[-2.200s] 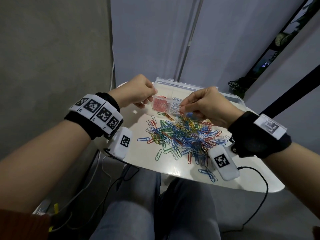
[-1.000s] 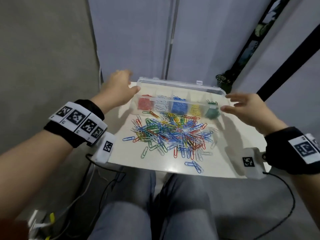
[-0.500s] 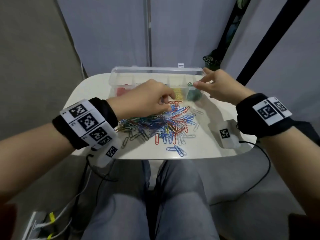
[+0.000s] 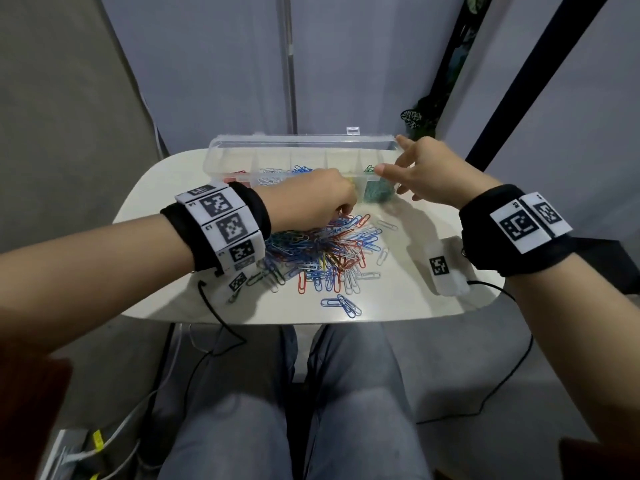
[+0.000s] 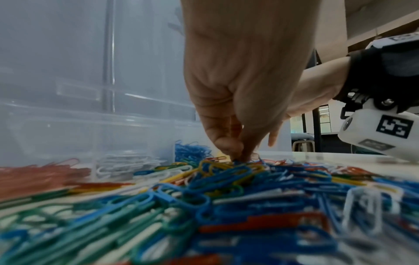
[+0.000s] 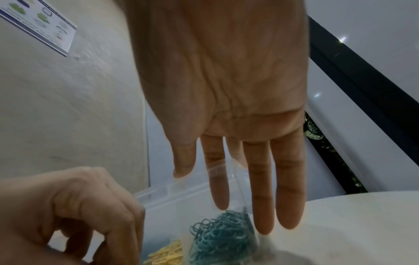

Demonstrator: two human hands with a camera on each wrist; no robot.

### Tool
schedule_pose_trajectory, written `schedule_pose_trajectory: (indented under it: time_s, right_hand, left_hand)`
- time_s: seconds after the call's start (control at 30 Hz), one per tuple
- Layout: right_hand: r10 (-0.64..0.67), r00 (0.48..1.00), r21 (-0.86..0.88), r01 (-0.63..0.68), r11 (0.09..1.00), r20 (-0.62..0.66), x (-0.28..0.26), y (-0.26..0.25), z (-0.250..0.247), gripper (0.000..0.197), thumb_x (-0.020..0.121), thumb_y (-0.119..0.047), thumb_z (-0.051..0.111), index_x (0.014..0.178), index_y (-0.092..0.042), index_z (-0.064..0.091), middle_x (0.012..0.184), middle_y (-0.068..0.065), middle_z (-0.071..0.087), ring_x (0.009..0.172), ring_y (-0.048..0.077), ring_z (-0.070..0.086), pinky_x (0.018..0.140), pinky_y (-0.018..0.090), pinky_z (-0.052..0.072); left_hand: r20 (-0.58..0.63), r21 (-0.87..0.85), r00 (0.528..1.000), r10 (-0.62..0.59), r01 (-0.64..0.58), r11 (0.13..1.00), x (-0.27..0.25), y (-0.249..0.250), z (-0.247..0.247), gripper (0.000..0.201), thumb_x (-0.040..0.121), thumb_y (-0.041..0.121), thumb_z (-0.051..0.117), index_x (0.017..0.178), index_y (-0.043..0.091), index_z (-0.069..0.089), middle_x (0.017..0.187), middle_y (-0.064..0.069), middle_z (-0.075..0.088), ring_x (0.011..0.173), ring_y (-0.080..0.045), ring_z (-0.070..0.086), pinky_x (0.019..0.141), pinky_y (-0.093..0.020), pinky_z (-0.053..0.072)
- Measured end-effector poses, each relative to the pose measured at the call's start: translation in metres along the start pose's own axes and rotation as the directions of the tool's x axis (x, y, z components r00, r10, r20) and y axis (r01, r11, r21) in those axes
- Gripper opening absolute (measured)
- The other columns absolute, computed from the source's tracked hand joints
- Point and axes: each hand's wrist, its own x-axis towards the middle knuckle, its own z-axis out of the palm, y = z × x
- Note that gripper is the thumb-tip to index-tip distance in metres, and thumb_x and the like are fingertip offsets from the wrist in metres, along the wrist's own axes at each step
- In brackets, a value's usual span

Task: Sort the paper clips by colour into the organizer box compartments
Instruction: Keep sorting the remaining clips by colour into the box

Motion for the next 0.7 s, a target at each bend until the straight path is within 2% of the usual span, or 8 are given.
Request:
schedule_pose_trajectory:
  time_s: [0.1,0.2,0.27,0.33,0.47,0.53,0.57,0.7]
  right_hand:
    - [0.004,1.000,0.016,-0.004,1.000,-0.008,-0.001,-0.002,0.000,0.046,0.091,-0.042,0.062,0.083,0.003,0.073,0.157,0.011,0.027,0.126,0.027,0.053,0.094,0.040,0.046]
    - [0.019,1.000,0.042,-0.018,0.999,-0.015,-0.002,-0.004,-0.001,0.042,0.090,-0.041,0.063,0.090,0.000,0.073,0.157,0.009,0.028,0.114,0.028,0.061,0.088,0.036,0.048]
    - [0.015,1.000,0.040,-0.014,0.999,-0.021,-0.003,-0.004,-0.001,0.041,0.090,-0.041,0.063,0.088,-0.001,0.072,0.155,0.010,0.030,0.121,0.026,0.057,0.087,0.036,0.048]
    - [0.010,1.000,0.051,-0.009,0.999,-0.028,-0.005,-0.004,-0.001,0.043,0.091,-0.040,0.063,0.087,0.002,0.072,0.152,0.014,0.037,0.123,0.022,0.056,0.076,0.030,0.050]
    - [-0.007,0.999,0.081,0.011,0.997,-0.046,-0.007,-0.004,-0.001,0.044,0.091,-0.040,0.062,0.089,0.003,0.071,0.152,0.012,0.036,0.092,0.004,0.068,0.066,0.032,0.054]
    - [-0.004,0.998,0.092,0.009,0.996,-0.057,-0.006,-0.003,-0.001,0.045,0.091,-0.042,0.062,0.088,0.002,0.071,0.152,0.010,0.036,0.063,-0.016,0.059,0.065,0.032,0.055]
    - [-0.001,0.998,0.096,0.007,0.995,-0.060,-0.005,-0.003,0.000,0.045,0.091,-0.042,0.061,0.088,0.002,0.071,0.153,0.010,0.035,0.053,-0.019,0.054,0.066,0.033,0.055]
    - [-0.004,0.998,0.097,0.010,0.995,-0.061,-0.005,-0.004,0.000,0.046,0.092,-0.041,0.061,0.088,0.004,0.070,0.152,0.013,0.037,0.049,-0.022,0.050,0.067,0.032,0.055]
  left_hand:
    - [-0.043,-0.044,0.999,0.013,-0.015,0.999,0.000,-0.004,0.000,0.012,0.087,0.009,0.061,0.087,0.013,0.072,0.086,-0.002,0.070,0.079,-0.018,0.058,0.076,-0.038,0.051]
    - [-0.104,-0.153,0.994,0.045,-0.061,0.986,-0.001,-0.002,-0.003,0.009,0.087,0.016,0.067,0.089,0.014,0.076,0.085,0.002,0.071,0.068,-0.005,0.050,0.067,-0.020,0.039]
    - [-0.109,-0.278,0.989,0.102,-0.129,0.952,-0.002,0.006,-0.007,0.008,0.084,0.015,0.072,0.089,0.013,0.077,0.080,0.006,0.070,0.064,0.000,0.053,0.061,-0.010,0.034]
    - [-0.064,-0.394,0.980,0.191,-0.201,0.897,-0.004,0.013,-0.011,0.010,0.082,0.011,0.074,0.091,0.013,0.077,0.074,0.014,0.065,0.066,0.010,0.056,0.063,-0.003,0.035]
    - [0.058,-0.349,0.955,0.289,-0.252,0.903,-0.005,0.022,-0.010,0.020,0.082,0.007,0.072,0.100,0.015,0.075,0.067,0.016,0.061,0.061,0.009,0.053,0.060,-0.006,0.035]
    - [0.067,-0.283,0.960,0.272,-0.243,0.928,-0.005,0.023,-0.006,0.024,0.081,0.007,0.072,0.103,0.014,0.073,0.060,0.013,0.057,0.057,0.006,0.051,0.058,-0.006,0.034]
    - [0.064,-0.263,0.964,0.258,-0.233,0.936,-0.005,0.024,-0.005,0.024,0.081,0.006,0.070,0.104,0.013,0.072,0.059,0.011,0.055,0.054,0.003,0.050,0.057,-0.006,0.033]
    - [0.070,-0.195,0.980,0.186,-0.169,0.966,-0.004,0.026,-0.006,0.021,0.083,0.002,0.059,0.097,0.012,0.071,0.059,0.018,0.047,0.053,0.002,0.045,0.055,-0.009,0.033]
